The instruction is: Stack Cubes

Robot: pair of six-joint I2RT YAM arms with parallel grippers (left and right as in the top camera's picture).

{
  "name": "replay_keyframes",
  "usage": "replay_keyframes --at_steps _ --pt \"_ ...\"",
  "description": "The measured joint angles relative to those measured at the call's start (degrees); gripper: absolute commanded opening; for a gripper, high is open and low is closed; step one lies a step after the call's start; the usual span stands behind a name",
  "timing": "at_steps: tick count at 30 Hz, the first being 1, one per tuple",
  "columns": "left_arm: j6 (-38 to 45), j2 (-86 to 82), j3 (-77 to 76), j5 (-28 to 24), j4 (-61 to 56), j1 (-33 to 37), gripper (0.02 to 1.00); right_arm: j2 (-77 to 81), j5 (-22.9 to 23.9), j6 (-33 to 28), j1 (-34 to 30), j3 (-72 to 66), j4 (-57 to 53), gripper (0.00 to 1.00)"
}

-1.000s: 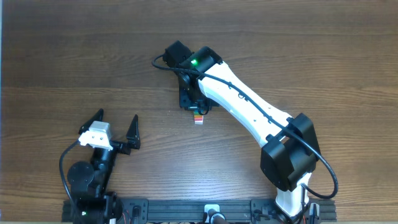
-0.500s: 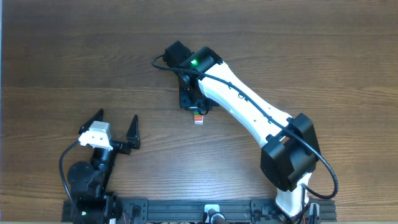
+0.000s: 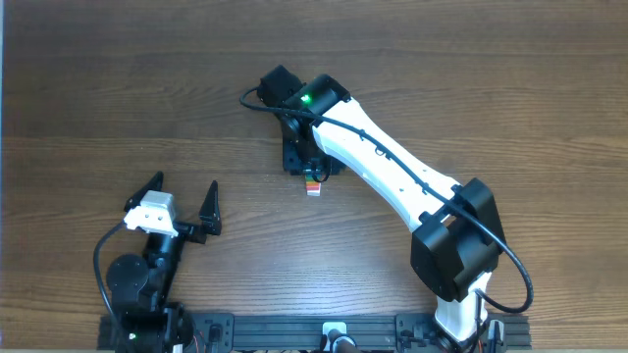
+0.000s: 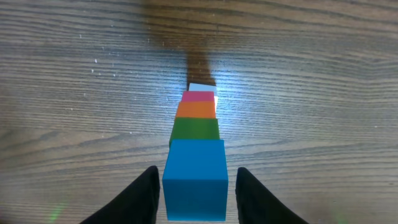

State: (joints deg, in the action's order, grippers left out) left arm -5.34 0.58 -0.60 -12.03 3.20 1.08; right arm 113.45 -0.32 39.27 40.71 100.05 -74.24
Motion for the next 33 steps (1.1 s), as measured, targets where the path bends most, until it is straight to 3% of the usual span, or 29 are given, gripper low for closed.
replay_keyframes --at_steps 3,5,6,7,13,18,29,33 --pt "0.0 0.0 0.0 0.0 0.0 0.0 0.998 0.0 -0.15 0.02 0.0 0.0 0.11 0.608" --pt "0.0 0.0 0.0 0.0 0.0 0.0 0.998 0.0 -0.22 0.68 0.0 0.0 0.66 0.783" --pt "0.0 0.0 0.0 0.0 0.0 0.0 0.998 0.0 -0.28 0.61 0.0 0.0 1.05 0.93" --pt "0.0 0.0 0.0 0.0 0.0 0.0 0.996 0.0 -0.22 -0.09 0.0 0.0 1.46 0.993" --pt "0.0 0.0 0.0 0.0 0.0 0.0 0.998 0.0 0.09 -1.99 -0.37 -0.11 5.92 0.991" --pt "0.0 0.0 0.0 0.0 0.0 0.0 0.998 0.0 2.71 -6.4 -4.26 -0.11 9.68 0.991" --pt "0.0 0.0 0.0 0.0 0.0 0.0 0.998 0.0 5.33 -18.51 -30.6 0.24 12.85 0.993" --pt "0.0 0.0 0.0 0.0 0.0 0.0 0.998 -0.22 7.26 -22.73 -34.45 0.24 13.05 0.993"
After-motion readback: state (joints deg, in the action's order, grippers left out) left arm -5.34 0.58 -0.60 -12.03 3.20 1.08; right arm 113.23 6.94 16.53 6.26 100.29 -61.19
